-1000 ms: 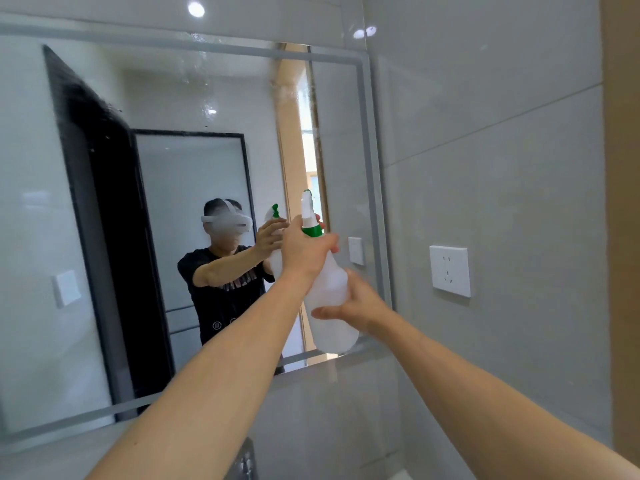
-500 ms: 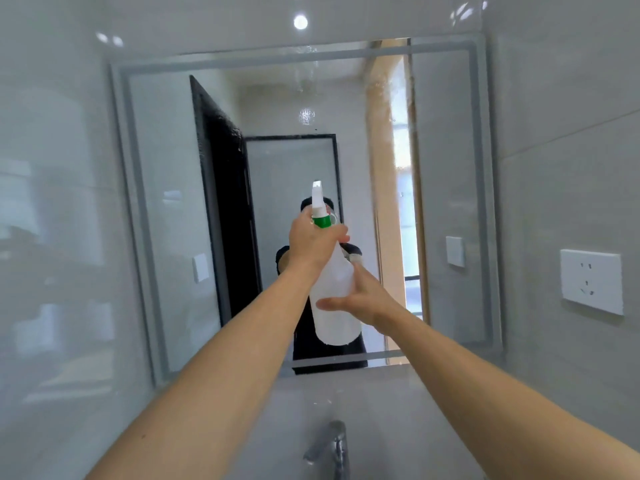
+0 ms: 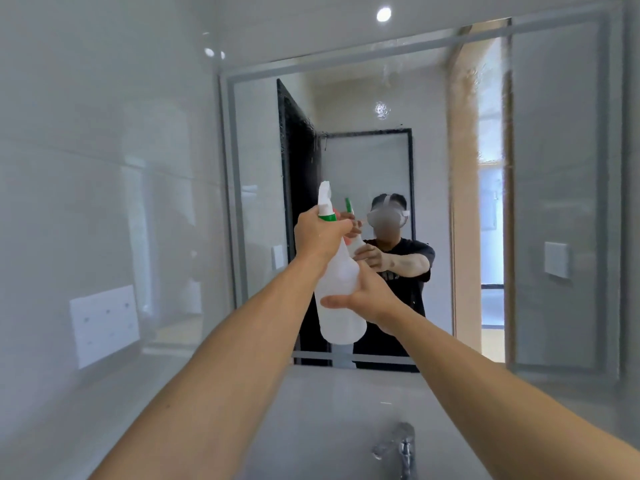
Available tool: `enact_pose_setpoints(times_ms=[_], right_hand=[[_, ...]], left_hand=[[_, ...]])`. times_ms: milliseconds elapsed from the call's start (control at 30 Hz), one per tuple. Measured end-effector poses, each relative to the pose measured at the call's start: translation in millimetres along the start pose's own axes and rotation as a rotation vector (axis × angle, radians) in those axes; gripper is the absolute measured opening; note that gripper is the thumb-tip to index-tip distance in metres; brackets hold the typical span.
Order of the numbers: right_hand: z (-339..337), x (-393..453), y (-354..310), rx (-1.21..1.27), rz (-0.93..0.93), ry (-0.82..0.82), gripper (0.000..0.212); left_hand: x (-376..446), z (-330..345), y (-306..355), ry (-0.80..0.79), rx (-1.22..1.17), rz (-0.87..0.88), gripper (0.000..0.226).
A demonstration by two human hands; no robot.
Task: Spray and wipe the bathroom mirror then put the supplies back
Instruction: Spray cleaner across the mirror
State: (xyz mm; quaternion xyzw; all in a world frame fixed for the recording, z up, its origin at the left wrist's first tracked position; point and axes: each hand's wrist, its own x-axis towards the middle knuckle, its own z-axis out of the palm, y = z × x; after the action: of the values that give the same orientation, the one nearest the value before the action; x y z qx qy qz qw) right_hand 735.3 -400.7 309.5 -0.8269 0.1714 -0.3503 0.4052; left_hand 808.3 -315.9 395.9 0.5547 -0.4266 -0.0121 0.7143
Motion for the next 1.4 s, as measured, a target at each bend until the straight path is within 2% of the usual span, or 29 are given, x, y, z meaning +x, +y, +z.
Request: enact_pose_setpoints(times_ms=[100, 233, 367, 700, 900, 1000, 1067, 1233, 1333, 1400], right_hand=[[16, 4, -4, 0.006, 0.006, -0.004, 0.095], [31, 12, -12, 0.011, -0.025, -0.016, 0.078], [46, 21, -23, -0.006, -0.061, -0.045, 0.078], [90, 28, -45, -0.009, -0.089, -0.131, 0.077], [119, 17, -39, 0.047, -0.039, -0.161, 0.077], [129, 14, -35, 0.05, -0.019, -0.159, 0.077], [133, 13, -33, 0.052, -0.011, -0.158, 0.077], [139, 9, -23, 0.041, -0.001, -0.171, 0.08], [144, 2, -16, 0.038, 0.016, -0.186, 0.08], [149, -4, -10, 0.039, 0.039, -0.208, 0.079]], left_hand=[[2, -17, -2, -0.007, 0.021, -0.029, 0.02], [7, -36, -6, 0.006, 0.009, -0.041, 0.04], [10, -57, -2, 0.044, 0.018, -0.043, 0.043], [15, -101, -5, 0.211, 0.067, -0.037, 0.02], [11, -118, -22, 0.267, 0.162, -0.072, 0.014], [8, -126, -31, 0.246, 0.124, -0.096, 0.014], [7, -130, -35, 0.19, 0.079, -0.112, 0.021], [-4, -140, -49, 0.112, 0.077, -0.151, 0.058], [-14, -147, -63, 0.087, 0.048, -0.169, 0.06], [-21, -148, -73, 0.115, 0.056, -0.164, 0.053]])
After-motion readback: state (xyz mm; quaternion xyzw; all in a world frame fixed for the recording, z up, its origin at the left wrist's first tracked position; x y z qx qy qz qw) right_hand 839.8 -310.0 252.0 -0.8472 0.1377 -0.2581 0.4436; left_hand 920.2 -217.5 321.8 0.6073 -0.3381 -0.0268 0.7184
